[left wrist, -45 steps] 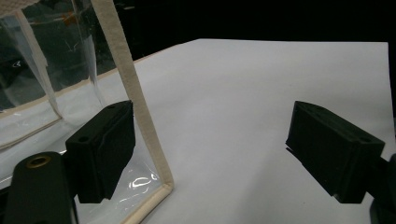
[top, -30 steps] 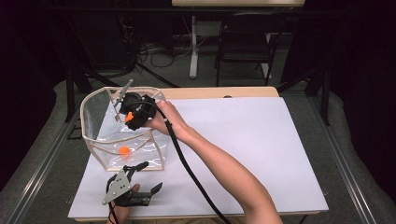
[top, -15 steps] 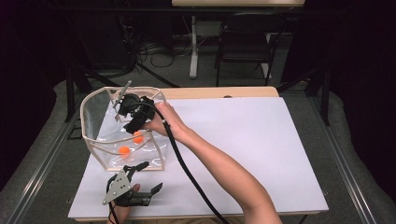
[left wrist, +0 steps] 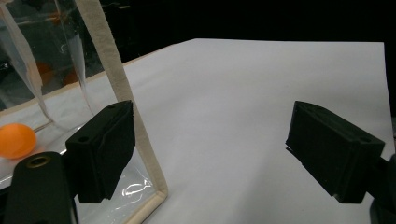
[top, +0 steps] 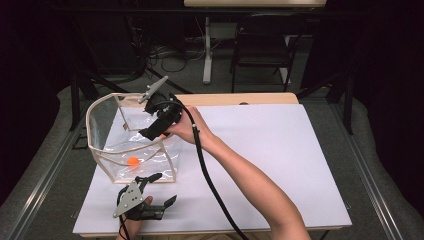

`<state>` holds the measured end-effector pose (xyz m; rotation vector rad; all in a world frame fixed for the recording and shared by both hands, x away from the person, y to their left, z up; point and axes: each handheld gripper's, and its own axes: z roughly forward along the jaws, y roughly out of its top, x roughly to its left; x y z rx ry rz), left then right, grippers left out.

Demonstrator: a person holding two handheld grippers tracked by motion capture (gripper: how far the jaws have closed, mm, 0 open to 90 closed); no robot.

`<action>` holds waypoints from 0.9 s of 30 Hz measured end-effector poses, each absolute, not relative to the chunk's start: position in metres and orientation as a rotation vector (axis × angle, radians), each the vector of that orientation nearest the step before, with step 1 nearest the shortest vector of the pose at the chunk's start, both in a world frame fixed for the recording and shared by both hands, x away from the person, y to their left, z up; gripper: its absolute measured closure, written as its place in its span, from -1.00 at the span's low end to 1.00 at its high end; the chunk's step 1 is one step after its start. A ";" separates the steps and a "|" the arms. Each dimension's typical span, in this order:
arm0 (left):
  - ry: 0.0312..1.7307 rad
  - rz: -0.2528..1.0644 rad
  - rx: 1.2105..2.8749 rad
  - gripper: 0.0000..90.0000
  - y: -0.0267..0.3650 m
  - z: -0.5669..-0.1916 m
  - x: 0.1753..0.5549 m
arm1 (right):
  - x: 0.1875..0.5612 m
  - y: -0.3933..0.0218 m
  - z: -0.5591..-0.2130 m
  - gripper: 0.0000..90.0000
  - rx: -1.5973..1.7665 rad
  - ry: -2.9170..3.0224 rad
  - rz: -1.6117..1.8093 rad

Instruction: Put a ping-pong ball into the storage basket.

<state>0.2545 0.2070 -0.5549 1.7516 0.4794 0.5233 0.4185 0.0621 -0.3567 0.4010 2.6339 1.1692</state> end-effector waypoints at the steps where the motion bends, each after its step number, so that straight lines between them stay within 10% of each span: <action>1: 0.476 0.525 1.757 -0.66 0.207 -0.555 0.255 | 0.418 0.060 -0.356 -0.89 0.408 2.634 1.173; 27: 0.482 0.528 1.751 -0.66 0.210 -0.555 0.253 | 0.412 0.002 -0.361 -1.00 0.454 2.601 1.241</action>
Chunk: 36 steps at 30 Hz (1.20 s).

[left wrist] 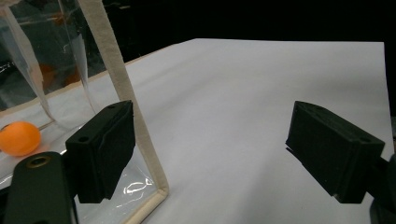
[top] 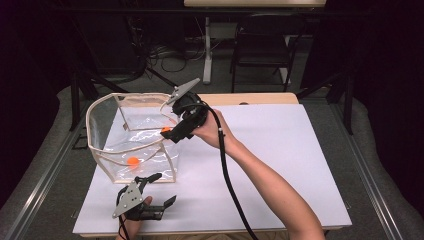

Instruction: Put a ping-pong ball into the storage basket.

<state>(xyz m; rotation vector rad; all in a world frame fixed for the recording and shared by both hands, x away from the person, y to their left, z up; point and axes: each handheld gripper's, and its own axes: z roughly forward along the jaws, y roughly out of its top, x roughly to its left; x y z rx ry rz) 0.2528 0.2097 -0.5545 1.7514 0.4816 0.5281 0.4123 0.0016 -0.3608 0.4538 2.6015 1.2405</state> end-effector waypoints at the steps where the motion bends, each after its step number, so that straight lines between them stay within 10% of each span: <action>1: 0.482 0.531 1.750 -0.66 0.210 -0.554 0.253 | 0.412 -0.001 -0.361 -1.00 0.460 2.598 1.240; 36: 0.477 0.528 1.755 -0.66 0.209 -0.554 0.255 | 0.383 -0.078 -0.394 -1.00 0.514 2.554 1.183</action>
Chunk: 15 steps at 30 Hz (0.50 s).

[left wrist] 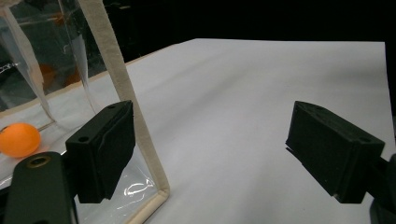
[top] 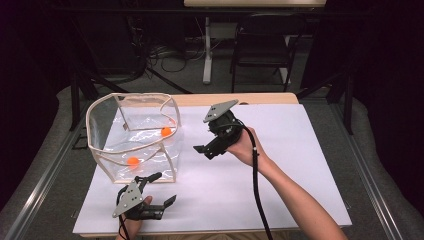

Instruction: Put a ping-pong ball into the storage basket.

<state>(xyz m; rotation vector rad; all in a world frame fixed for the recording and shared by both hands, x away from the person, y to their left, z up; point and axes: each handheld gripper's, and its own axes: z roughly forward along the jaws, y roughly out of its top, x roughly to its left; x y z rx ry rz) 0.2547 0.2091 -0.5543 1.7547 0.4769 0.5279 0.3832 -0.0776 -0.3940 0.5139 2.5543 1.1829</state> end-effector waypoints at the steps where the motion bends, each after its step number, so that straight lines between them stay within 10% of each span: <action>1: 0.478 0.530 1.753 -0.66 0.209 -0.554 0.255 | 0.383 -0.079 -0.395 -1.00 0.514 2.554 1.180; 15: 0.474 0.529 1.756 -0.66 0.209 -0.554 0.255 | 0.373 -0.099 -0.413 -1.00 0.547 2.545 1.171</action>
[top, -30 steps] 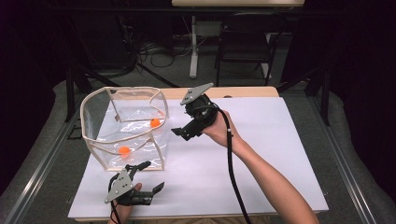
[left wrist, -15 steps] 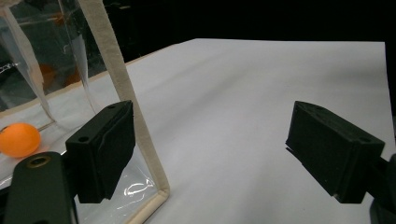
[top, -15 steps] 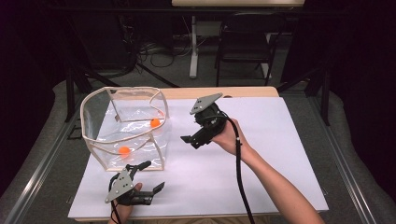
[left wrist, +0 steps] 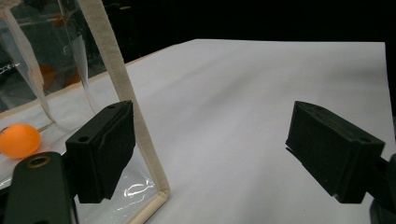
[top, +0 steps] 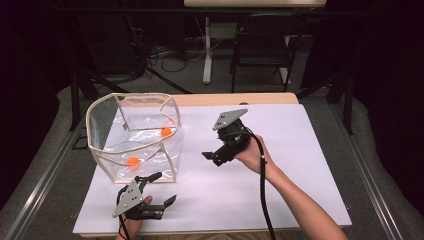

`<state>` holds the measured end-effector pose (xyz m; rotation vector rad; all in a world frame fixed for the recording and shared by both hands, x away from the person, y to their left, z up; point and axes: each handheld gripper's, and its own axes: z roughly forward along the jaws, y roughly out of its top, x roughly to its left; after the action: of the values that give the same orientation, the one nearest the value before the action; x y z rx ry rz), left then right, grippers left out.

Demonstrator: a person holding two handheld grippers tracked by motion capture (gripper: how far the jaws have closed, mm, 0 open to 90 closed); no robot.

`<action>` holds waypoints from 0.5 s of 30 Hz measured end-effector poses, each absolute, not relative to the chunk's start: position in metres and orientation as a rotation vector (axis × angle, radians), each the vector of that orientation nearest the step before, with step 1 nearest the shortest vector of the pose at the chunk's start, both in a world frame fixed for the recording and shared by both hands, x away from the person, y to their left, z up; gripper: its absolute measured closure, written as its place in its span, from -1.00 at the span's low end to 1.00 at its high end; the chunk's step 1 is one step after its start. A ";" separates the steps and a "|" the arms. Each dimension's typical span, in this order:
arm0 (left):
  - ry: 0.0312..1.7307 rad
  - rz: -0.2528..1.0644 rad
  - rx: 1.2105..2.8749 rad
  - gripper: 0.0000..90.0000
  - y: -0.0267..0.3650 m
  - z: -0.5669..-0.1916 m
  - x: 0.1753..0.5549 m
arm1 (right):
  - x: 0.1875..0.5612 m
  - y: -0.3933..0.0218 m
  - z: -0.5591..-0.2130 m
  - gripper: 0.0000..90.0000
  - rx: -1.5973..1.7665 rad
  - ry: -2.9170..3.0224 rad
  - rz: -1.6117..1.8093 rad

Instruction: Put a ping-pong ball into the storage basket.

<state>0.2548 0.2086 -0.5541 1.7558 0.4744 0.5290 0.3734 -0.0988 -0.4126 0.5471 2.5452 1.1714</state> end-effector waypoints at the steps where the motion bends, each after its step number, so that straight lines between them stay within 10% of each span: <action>1: 0.474 0.528 1.757 -0.66 0.209 -0.554 0.255 | 0.373 -0.100 -0.414 -1.00 0.547 2.545 1.173; 15: 0.477 0.530 1.755 -0.66 0.208 -0.554 0.255 | 0.360 -0.121 -0.431 -1.00 0.580 2.538 1.172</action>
<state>0.2548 0.2084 -0.5541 1.7550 0.4773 0.5297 0.3597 -0.1210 -0.4312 0.5800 2.5384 1.1715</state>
